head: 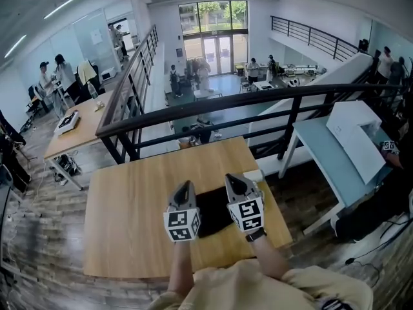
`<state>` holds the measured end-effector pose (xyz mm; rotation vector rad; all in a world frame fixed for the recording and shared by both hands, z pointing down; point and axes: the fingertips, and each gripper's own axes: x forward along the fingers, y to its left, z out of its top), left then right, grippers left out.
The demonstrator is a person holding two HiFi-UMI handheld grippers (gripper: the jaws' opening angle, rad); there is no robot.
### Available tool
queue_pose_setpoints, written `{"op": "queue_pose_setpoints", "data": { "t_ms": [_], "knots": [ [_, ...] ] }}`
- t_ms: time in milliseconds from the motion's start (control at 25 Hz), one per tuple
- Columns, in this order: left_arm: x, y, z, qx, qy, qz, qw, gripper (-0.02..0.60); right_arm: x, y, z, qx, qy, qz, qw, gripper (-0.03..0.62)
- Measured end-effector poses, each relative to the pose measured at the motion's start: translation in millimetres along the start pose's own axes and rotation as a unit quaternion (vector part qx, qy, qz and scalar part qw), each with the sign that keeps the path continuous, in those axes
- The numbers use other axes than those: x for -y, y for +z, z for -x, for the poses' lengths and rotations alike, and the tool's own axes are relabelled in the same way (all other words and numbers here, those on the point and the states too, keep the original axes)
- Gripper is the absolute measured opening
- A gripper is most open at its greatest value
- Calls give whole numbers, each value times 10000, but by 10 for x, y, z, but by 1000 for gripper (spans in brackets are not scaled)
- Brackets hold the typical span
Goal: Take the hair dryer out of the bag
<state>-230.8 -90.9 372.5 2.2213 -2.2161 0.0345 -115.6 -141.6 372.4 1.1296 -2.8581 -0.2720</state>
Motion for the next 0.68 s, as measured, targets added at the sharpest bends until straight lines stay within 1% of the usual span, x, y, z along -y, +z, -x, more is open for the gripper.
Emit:
{"op": "queue_pose_setpoints", "data": {
  "t_ms": [400, 680],
  "knots": [
    [82, -11, 49, 40, -34, -3, 10000, 14, 32, -5, 133, 3, -139, -1, 9999, 15],
    [119, -116, 53, -42, -31, 8, 10000, 14, 62, -82, 200, -35, -220, -23, 9997, 15]
  ]
}}
